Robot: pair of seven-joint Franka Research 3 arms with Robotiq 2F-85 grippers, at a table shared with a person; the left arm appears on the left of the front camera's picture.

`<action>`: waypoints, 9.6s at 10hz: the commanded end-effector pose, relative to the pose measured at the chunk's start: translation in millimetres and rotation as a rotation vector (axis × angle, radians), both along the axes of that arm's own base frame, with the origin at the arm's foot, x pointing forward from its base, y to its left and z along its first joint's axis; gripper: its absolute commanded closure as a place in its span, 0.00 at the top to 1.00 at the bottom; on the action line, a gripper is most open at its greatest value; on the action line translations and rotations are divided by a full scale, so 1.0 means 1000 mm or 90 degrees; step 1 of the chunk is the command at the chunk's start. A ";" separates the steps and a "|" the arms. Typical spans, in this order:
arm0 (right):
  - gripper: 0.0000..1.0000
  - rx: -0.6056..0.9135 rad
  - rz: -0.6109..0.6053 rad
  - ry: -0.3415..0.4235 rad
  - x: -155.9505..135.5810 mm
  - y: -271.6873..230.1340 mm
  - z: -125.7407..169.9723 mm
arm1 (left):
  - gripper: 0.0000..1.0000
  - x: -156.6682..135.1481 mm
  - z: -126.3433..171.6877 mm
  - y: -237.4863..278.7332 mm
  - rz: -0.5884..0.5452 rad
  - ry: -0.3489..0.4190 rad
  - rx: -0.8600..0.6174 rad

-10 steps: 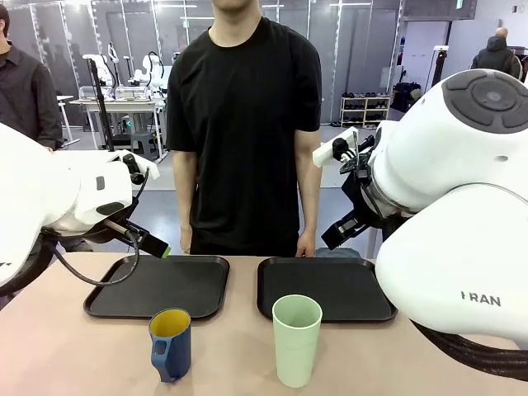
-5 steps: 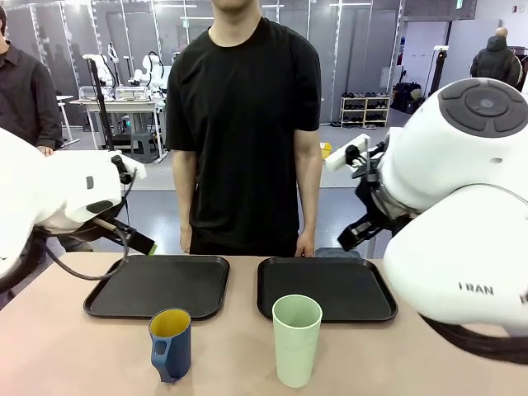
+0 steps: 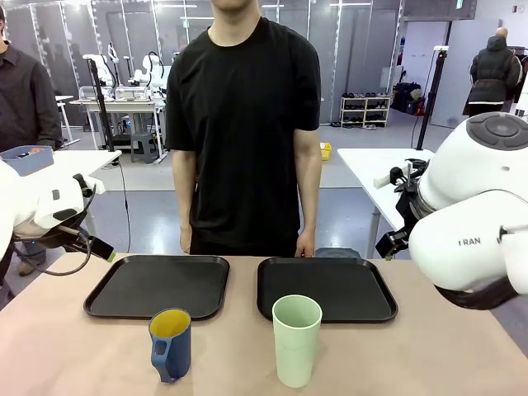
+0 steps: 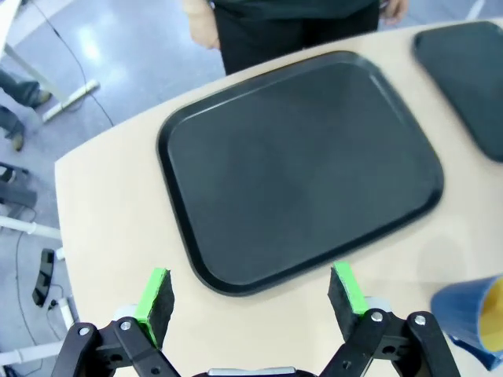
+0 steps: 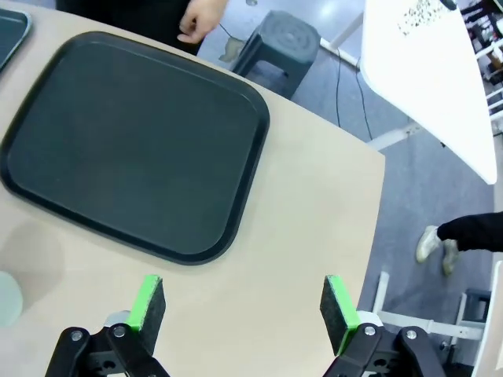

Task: Sort and store the cups by type.
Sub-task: Pick up the Reusable plastic cup.

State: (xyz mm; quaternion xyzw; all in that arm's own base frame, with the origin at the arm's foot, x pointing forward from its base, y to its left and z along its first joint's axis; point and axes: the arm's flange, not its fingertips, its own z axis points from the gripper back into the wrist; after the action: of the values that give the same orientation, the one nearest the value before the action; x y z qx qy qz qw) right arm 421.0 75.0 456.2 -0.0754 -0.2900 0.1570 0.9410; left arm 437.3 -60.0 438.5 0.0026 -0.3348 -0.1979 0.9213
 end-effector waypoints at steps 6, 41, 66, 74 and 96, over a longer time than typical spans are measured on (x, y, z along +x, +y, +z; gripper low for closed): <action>1.00 0.043 -0.009 0.012 0.038 -0.014 -0.007 | 1.00 0.040 0.006 0.003 0.023 0.008 -0.026; 1.00 -0.017 0.134 0.057 0.025 -0.016 -0.006 | 1.00 0.036 0.001 0.001 0.022 0.005 -0.014; 1.00 -0.007 0.824 0.064 0.041 -0.037 -0.069 | 1.00 0.036 0.001 0.001 0.022 0.005 -0.014; 1.00 0.390 0.900 -0.222 0.057 -0.030 -0.143 | 1.00 0.036 0.001 0.001 0.022 0.005 -0.014; 1.00 0.540 0.943 -0.222 -0.020 0.012 -0.219 | 1.00 0.036 0.001 0.001 0.022 0.005 -0.014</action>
State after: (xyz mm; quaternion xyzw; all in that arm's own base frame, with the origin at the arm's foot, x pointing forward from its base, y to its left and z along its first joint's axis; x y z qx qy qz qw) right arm 420.4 88.7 274.6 0.4797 -0.4360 0.5851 0.4873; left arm 472.5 -59.5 438.5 -0.0038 -0.3324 -0.1809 0.9256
